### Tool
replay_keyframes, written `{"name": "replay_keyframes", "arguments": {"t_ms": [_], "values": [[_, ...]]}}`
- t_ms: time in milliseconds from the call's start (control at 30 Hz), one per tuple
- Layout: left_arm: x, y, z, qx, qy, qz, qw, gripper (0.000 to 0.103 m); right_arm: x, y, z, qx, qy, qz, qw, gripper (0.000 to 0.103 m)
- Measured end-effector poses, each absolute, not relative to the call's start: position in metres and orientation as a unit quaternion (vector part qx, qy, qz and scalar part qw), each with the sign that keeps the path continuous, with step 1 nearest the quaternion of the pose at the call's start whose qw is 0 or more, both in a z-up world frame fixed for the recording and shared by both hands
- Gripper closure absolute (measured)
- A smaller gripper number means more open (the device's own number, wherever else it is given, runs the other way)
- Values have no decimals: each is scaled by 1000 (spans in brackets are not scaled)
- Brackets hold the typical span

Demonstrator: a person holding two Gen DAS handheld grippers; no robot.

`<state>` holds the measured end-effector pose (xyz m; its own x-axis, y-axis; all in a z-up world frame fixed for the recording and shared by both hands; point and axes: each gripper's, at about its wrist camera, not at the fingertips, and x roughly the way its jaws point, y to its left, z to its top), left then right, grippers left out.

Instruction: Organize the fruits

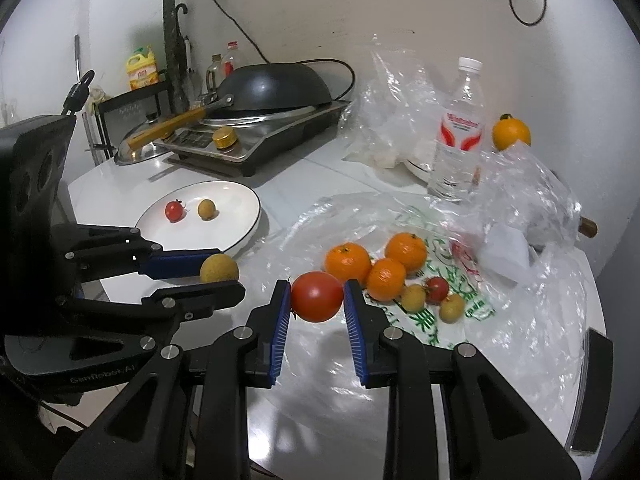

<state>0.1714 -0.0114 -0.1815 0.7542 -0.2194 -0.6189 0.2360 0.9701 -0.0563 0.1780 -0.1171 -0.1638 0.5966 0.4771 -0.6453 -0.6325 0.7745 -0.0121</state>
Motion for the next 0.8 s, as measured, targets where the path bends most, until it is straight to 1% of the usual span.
{"name": "replay_keyframes", "arguments": {"t_ms": [800], "values": [[171,66,-192,-11,328,-79,941,77,189,-33,-177,-159,331,359,858,74]]}}
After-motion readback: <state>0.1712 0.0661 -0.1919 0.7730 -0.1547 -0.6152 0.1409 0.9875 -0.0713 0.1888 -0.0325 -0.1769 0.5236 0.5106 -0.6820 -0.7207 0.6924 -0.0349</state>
